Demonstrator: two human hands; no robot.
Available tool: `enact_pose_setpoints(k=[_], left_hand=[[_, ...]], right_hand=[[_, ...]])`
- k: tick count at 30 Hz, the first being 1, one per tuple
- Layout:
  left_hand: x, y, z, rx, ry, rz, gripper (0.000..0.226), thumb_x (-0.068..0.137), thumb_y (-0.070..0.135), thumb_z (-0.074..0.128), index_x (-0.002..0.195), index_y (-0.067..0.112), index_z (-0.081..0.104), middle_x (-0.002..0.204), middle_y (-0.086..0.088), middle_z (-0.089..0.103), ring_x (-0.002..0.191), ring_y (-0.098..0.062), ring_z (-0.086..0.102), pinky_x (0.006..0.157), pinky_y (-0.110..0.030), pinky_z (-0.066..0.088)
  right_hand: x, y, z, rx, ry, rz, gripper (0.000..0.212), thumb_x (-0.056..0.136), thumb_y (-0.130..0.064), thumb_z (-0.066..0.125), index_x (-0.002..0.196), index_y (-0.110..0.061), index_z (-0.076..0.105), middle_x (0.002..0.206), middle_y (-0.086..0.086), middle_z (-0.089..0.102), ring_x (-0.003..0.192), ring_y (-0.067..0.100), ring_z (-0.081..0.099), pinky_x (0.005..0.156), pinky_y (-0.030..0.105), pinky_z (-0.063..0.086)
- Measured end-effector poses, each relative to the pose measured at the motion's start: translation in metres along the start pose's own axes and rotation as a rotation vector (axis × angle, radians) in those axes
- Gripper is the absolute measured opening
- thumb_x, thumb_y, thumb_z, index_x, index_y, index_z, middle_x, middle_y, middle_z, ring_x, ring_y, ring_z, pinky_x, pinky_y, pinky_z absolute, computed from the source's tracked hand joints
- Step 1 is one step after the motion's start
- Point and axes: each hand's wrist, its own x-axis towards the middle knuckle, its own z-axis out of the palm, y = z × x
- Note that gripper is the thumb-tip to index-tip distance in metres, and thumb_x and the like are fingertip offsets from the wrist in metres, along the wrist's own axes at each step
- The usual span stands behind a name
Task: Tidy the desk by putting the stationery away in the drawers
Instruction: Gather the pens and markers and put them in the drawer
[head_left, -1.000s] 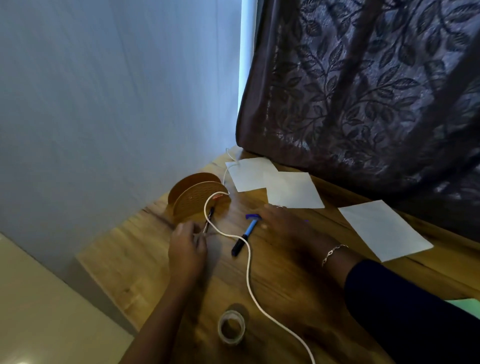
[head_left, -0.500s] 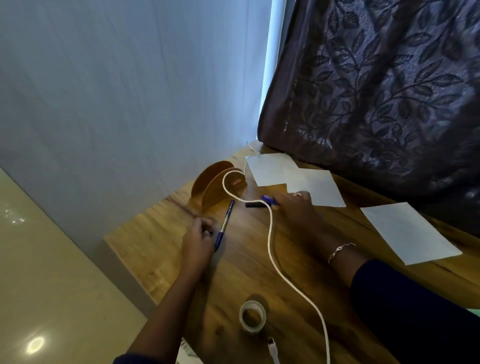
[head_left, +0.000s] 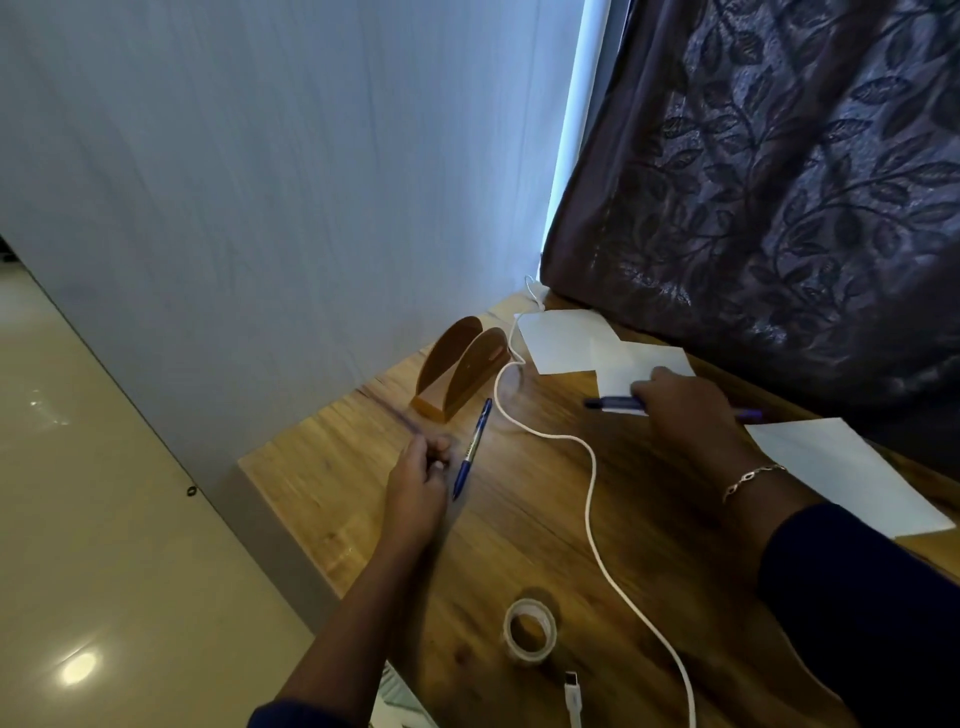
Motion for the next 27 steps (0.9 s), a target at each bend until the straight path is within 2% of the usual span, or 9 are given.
enact_pose_setpoints(k=[4,7,9,11,13,15,18,22,27], left_hand=[[-0.002,-0.002,-0.002,-0.033,-0.001,0.012,0.022,0.093,0.005,0.043,0.099,0.022,0.056,0.099,0.003,0.06,0.094,-0.008,0.056,0.073,-0.018,0.044],[-0.003,-0.004,-0.002,-0.051,0.003,0.026,0.025,0.093,0.006,0.044,0.098,0.027,0.055,0.101,0.005,0.06,0.097,-0.009,0.057,0.081,-0.025,0.048],[-0.004,-0.005,-0.002,-0.066,0.012,0.028,0.027,0.093,0.006,0.043,0.101,0.03,0.055,0.103,0.008,0.06,0.1,-0.007,0.057,0.083,-0.025,0.049],[-0.006,-0.007,-0.001,-0.103,0.021,0.031,0.028,0.094,0.007,0.042,0.108,0.028,0.055,0.109,0.009,0.06,0.104,-0.006,0.057,0.086,-0.028,0.05],[-0.006,-0.009,-0.002,-0.14,0.04,0.047,0.03,0.095,0.008,0.041,0.119,0.021,0.055,0.116,0.004,0.059,0.109,-0.01,0.056,0.091,-0.035,0.051],[-0.004,-0.01,-0.003,-0.159,0.065,0.058,0.03,0.097,0.009,0.038,0.123,0.015,0.053,0.12,-0.001,0.059,0.113,-0.014,0.055,0.095,-0.041,0.049],[-0.002,-0.01,-0.004,-0.188,0.057,0.065,0.027,0.098,0.021,0.036,0.12,0.019,0.053,0.119,-0.004,0.059,0.114,-0.017,0.055,0.098,-0.043,0.047],[-0.007,-0.006,-0.004,-0.231,0.03,0.076,0.041,0.09,0.045,0.031,0.116,0.022,0.053,0.111,0.0,0.062,0.109,-0.013,0.058,0.095,-0.036,0.048],[-0.015,0.002,-0.007,-0.269,0.0,0.068,0.059,0.087,0.048,0.028,0.123,0.009,0.053,0.112,-0.005,0.063,0.109,-0.017,0.06,0.09,-0.03,0.05]], right_hand=[[0.006,-0.008,-0.009,-0.003,0.078,0.176,0.023,0.091,-0.017,0.054,0.113,-0.014,0.057,0.107,0.008,0.059,0.091,0.02,0.061,0.075,0.028,0.048],[0.019,-0.035,-0.003,0.341,0.247,-0.176,0.021,0.088,-0.021,0.06,0.105,-0.01,0.066,0.097,0.01,0.065,0.086,0.024,0.063,0.074,0.029,0.047],[0.019,-0.066,0.001,0.471,0.208,-0.466,0.022,0.086,-0.016,0.062,0.107,-0.011,0.067,0.102,0.011,0.069,0.095,0.026,0.065,0.085,0.033,0.051],[0.017,-0.094,0.008,0.494,0.153,-0.661,0.033,0.085,-0.009,0.06,0.118,-0.013,0.062,0.122,0.009,0.064,0.118,0.024,0.057,0.105,0.04,0.038],[0.014,-0.115,0.017,0.43,0.096,-0.757,0.043,0.089,-0.007,0.055,0.13,-0.018,0.052,0.141,0.003,0.048,0.135,0.019,0.037,0.112,0.037,0.018],[0.012,-0.129,0.027,0.327,0.077,-0.768,0.044,0.093,-0.011,0.049,0.135,-0.023,0.045,0.148,-0.002,0.037,0.14,0.017,0.027,0.115,0.037,0.012],[0.01,-0.135,0.034,0.395,0.062,-0.663,0.037,0.094,-0.021,0.049,0.131,-0.025,0.048,0.144,-0.002,0.043,0.132,0.023,0.04,0.109,0.043,0.035],[0.006,-0.137,0.033,0.44,0.12,-0.694,0.025,0.092,-0.022,0.052,0.117,-0.023,0.053,0.13,0.001,0.055,0.117,0.023,0.052,0.098,0.038,0.045],[-0.012,-0.129,0.01,0.921,0.352,-0.419,0.027,0.089,-0.025,0.053,0.113,-0.013,0.055,0.112,0.011,0.062,0.1,0.015,0.06,0.085,0.02,0.051]])
